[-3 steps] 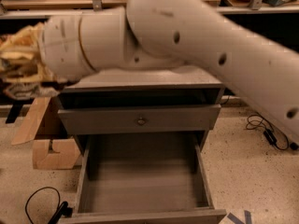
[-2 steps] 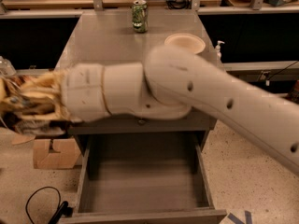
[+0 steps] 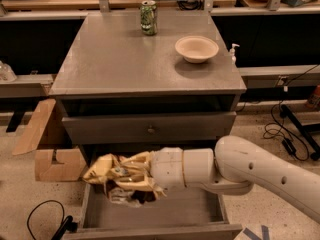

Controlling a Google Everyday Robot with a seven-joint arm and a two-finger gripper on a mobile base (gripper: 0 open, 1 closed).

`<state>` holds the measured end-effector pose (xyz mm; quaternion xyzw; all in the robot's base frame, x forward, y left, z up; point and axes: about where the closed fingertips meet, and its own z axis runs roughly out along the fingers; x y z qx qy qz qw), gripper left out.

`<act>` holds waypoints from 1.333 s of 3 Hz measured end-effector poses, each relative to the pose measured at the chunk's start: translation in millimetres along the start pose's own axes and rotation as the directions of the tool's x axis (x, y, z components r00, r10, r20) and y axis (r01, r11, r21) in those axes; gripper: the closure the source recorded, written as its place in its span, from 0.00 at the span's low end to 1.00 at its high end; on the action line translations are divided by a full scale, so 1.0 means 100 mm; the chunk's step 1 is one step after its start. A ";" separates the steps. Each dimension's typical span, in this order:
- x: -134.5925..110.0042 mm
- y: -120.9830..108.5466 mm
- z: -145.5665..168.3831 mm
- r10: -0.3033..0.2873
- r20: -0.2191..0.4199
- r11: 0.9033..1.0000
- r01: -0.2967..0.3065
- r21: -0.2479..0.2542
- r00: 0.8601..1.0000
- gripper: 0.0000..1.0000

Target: Place brown chip bag into middle drawer

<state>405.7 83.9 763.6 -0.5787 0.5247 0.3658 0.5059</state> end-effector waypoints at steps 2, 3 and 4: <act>1.54 -0.45 -0.29 0.205 -0.200 0.968 -0.228 -0.100 0.958 1.00; 1.91 -0.87 -0.45 0.239 -0.270 0.962 -0.266 -0.068 0.933 1.00; 1.93 -0.95 -0.49 0.238 -0.275 0.963 -0.262 -0.054 0.931 0.82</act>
Offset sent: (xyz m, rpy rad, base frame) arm 0.1278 -0.1228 -0.1830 -0.2901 0.3404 -0.0025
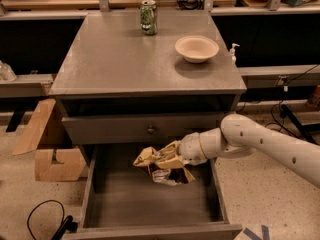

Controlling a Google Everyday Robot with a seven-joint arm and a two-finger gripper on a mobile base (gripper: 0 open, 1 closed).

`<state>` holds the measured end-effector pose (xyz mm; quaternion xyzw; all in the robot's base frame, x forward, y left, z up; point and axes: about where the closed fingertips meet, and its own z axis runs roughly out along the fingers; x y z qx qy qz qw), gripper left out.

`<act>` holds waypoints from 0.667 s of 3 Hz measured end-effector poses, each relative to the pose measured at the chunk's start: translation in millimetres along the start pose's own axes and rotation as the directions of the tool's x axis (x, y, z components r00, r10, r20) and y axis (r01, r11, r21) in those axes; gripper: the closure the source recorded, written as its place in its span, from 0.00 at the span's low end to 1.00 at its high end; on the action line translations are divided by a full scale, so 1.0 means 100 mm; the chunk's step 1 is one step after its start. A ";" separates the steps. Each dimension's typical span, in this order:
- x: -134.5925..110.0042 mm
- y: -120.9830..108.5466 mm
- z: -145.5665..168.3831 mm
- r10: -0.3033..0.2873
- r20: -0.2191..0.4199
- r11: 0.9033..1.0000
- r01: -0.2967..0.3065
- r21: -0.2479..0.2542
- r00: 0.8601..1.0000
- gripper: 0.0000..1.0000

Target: Place brown chip bag into middle drawer

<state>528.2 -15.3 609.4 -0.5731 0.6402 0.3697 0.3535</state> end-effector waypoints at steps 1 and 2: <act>-0.01 0.02 0.02 -0.001 0.001 1.000 0.001 -0.005 1.000 0.59; -0.01 0.02 0.04 -0.001 0.002 1.000 0.001 -0.009 1.000 0.35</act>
Offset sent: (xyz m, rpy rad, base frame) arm -0.0014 0.0022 -0.0004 0.0017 0.0017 0.0044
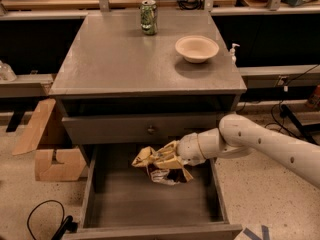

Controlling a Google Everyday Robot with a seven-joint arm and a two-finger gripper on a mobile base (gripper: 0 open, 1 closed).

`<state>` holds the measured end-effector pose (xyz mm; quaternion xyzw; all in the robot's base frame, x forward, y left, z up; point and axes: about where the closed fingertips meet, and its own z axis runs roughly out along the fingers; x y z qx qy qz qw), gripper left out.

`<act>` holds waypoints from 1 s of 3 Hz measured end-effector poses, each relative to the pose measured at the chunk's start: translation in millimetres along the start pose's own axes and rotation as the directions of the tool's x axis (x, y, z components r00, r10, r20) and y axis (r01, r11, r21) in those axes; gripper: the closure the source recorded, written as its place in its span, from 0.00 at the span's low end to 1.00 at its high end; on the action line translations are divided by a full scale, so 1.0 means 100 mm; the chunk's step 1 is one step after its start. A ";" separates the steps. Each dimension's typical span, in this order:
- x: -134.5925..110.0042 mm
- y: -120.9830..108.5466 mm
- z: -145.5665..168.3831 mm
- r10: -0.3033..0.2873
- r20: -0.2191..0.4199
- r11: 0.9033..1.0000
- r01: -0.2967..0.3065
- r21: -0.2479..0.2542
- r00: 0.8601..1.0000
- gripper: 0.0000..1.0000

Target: Place brown chip bag into middle drawer

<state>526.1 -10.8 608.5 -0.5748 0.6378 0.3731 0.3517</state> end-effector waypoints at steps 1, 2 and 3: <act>-0.01 0.01 0.02 -0.001 0.001 1.000 0.001 -0.004 1.000 0.12; -0.01 0.01 0.03 -0.001 0.001 1.000 0.001 -0.007 1.000 0.00; -0.01 0.01 0.03 -0.001 0.001 1.000 0.001 -0.007 1.000 0.00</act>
Offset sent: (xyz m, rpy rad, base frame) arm -0.0007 0.0020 -0.0004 0.0011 0.0014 0.0038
